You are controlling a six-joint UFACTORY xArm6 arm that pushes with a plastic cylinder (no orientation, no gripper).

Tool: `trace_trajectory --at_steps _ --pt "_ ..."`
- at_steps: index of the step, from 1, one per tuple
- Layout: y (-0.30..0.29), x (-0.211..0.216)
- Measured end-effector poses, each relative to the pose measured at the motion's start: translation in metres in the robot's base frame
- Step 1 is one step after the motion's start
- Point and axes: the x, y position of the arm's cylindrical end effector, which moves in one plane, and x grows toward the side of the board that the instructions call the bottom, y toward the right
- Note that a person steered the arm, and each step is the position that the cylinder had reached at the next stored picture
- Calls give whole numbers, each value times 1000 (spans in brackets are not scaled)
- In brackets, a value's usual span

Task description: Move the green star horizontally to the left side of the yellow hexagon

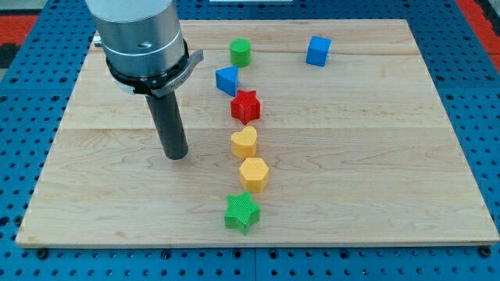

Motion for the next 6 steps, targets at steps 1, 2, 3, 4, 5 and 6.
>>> trace_trajectory --at_steps 1,2,3,4,5,6 --pt "0 0" --pt "-7 2" --pt "-11 18" --pt "6 100" --pt "9 127" --pt "40 129"
